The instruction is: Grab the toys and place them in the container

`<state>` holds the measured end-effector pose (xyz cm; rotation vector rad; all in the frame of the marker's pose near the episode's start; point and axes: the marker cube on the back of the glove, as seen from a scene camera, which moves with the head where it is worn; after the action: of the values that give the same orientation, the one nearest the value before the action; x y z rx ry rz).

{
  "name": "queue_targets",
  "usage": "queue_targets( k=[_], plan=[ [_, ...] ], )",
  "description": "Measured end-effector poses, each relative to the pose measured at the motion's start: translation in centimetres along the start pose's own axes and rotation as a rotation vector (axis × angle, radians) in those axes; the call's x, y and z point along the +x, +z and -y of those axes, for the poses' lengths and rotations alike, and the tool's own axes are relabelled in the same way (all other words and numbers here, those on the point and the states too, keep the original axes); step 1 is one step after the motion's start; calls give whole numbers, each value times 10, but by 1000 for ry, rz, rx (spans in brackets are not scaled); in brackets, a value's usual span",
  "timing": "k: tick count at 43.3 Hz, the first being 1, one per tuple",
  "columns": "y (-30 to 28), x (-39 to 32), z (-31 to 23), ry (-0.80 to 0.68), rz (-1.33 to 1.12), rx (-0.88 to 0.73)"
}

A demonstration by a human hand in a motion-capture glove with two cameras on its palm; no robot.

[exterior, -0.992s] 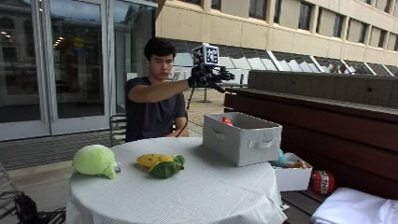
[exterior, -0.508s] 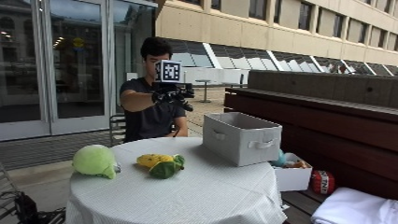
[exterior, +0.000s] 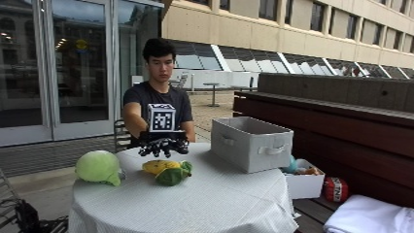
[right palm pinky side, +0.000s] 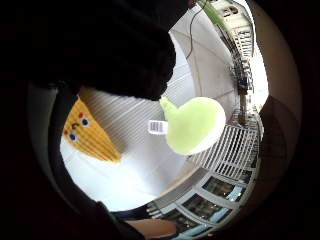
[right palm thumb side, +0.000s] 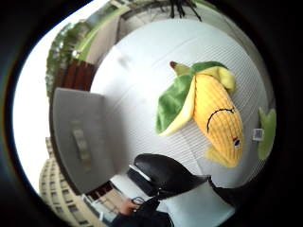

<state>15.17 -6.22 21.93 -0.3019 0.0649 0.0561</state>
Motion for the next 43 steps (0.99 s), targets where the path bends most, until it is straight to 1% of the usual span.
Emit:
queue_targets(
  k=[5,11,17,23,30,35,43],
  plan=[
    [26,2,6,-25,3,-10],
    [46,2,9,6,14,-58],
    [62,5,8,11,18,-53],
    [68,3,9,21,32,-65],
    [70,1,7,25,138,-111],
    [65,1,8,37,171,-127],
    [57,-2,8,41,158,-61]
  ],
)
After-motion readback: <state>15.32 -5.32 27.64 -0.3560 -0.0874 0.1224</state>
